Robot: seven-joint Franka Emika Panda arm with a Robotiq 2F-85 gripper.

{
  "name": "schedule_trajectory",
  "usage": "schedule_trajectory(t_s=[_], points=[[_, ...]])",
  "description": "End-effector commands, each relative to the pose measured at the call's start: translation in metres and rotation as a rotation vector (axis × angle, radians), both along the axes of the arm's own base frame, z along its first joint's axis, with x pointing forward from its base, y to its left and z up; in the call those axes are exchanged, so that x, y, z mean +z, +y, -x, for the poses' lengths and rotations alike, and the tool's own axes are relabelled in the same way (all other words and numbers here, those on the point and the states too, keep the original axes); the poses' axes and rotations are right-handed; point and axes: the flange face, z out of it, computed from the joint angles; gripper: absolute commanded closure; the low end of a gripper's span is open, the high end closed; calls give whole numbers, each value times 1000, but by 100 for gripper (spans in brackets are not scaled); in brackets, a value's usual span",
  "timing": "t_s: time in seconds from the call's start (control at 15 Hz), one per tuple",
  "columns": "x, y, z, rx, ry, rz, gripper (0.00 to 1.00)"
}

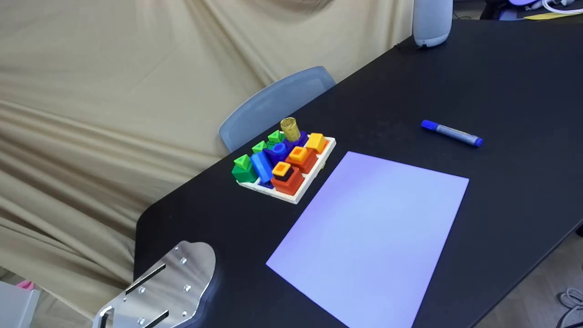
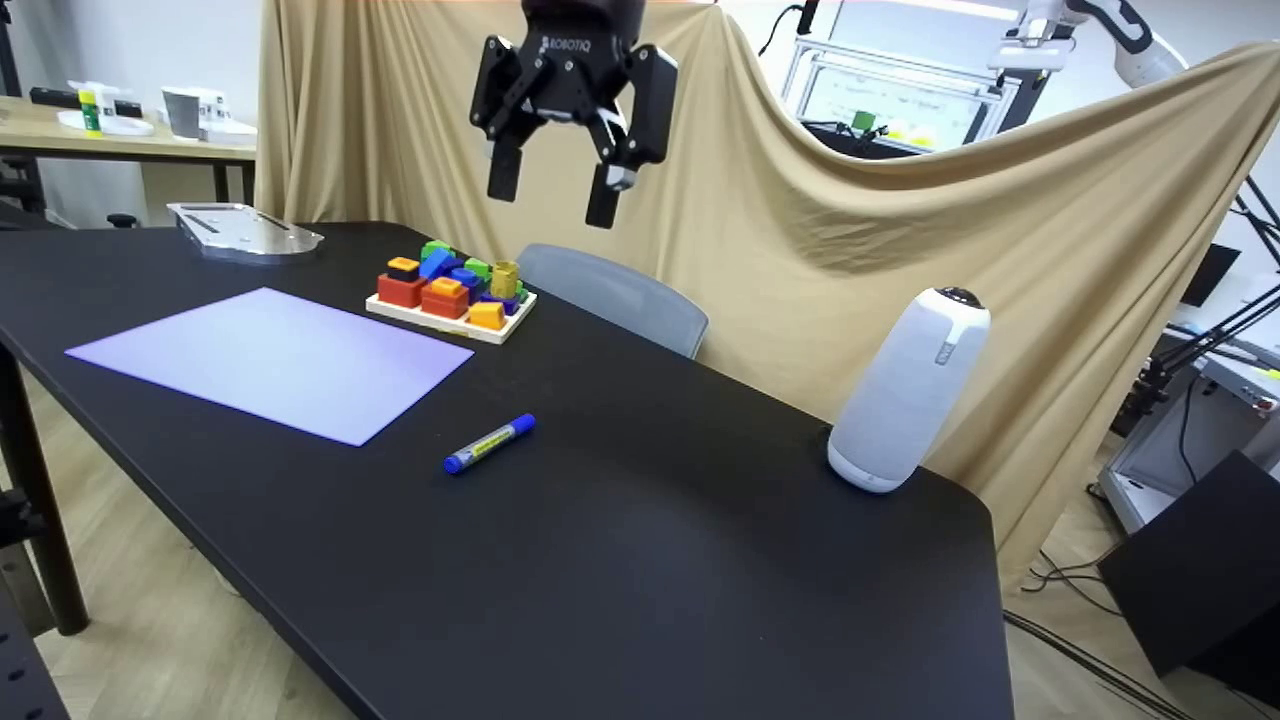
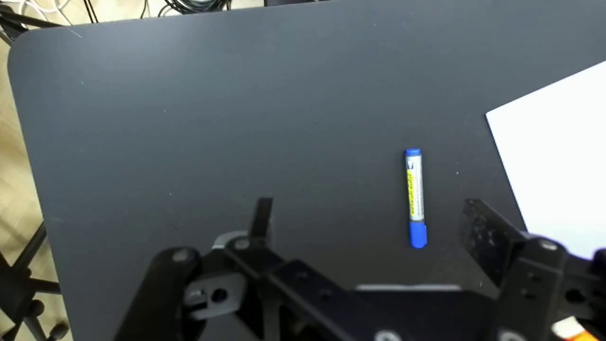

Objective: Put the marker on the white board

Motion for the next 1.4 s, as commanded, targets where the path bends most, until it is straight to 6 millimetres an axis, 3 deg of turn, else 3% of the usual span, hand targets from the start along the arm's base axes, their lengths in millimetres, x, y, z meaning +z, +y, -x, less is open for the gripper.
schedule_trajectory(t_s=[0.0,0.27,0.53,0.93,1.0,1.13,1.33], points=[[-10,15,-17,-17,-94,-35,0],[-37,46,-43,2,-243,-81,0],[-83,73,-62,60,-270,-114,0],[-155,87,-72,113,-197,-173,0],[-142,87,-61,110,-206,-156,0],[-154,87,-62,114,-191,-157,0],[-150,88,-62,115,-200,-157,0]])
